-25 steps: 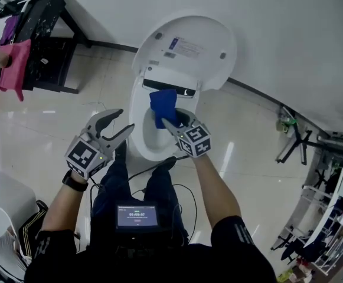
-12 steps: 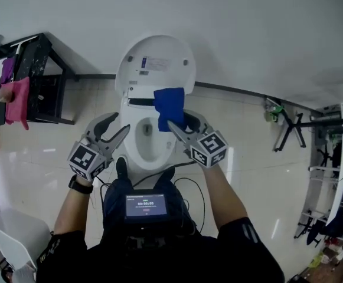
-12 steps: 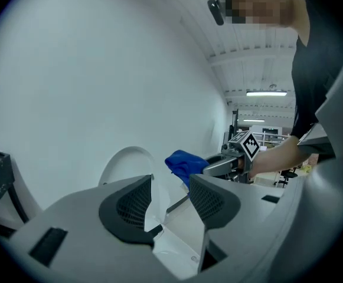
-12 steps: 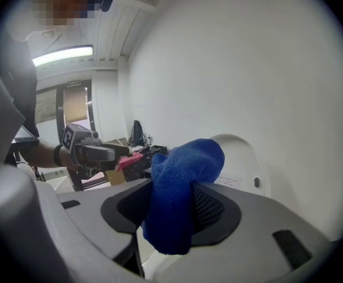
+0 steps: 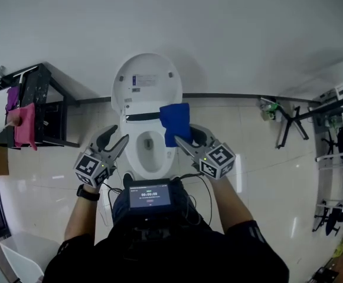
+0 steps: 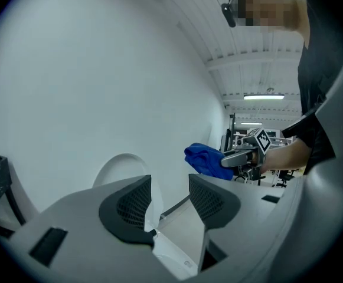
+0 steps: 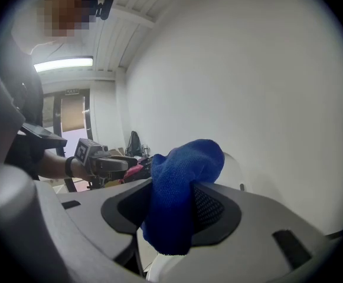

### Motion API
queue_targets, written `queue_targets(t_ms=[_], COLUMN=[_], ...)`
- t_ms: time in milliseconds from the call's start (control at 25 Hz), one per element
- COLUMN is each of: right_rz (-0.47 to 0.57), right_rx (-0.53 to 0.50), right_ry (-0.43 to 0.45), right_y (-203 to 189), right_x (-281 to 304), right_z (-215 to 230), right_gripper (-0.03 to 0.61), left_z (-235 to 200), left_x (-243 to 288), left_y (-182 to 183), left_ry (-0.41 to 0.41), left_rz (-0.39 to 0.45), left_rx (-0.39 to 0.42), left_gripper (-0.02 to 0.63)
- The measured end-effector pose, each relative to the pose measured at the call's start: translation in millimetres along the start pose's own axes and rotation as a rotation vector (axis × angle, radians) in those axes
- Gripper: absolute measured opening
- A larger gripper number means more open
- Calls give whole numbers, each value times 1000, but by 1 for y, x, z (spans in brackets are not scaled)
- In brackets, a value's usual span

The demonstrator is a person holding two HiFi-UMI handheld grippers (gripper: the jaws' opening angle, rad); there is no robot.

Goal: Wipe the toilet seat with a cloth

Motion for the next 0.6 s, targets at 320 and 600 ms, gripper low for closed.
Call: queue_targets(t_ms=[320, 600], right_rz=[37, 81], right_rx=[-23, -45], right_ry=[-2, 33], right_y=[13, 30], right_x=[-8, -11], right_z=[-5, -9], right_gripper=[202, 201], left_z=[5, 19], left_x=[7, 17], left_y=[19, 45], left_ry=[-17, -23], left_rz=[19, 54], left_rx=[37, 46], left_gripper=[201, 201])
Point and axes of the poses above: the fingertips, and each gripper's own axes: x forward along the fingers, z to its right, y out of its top, the point moved 5 cm from there along -x, backward along the fingers, and after that the axes turned 7 degrees about -y, right-handed, at the moved point
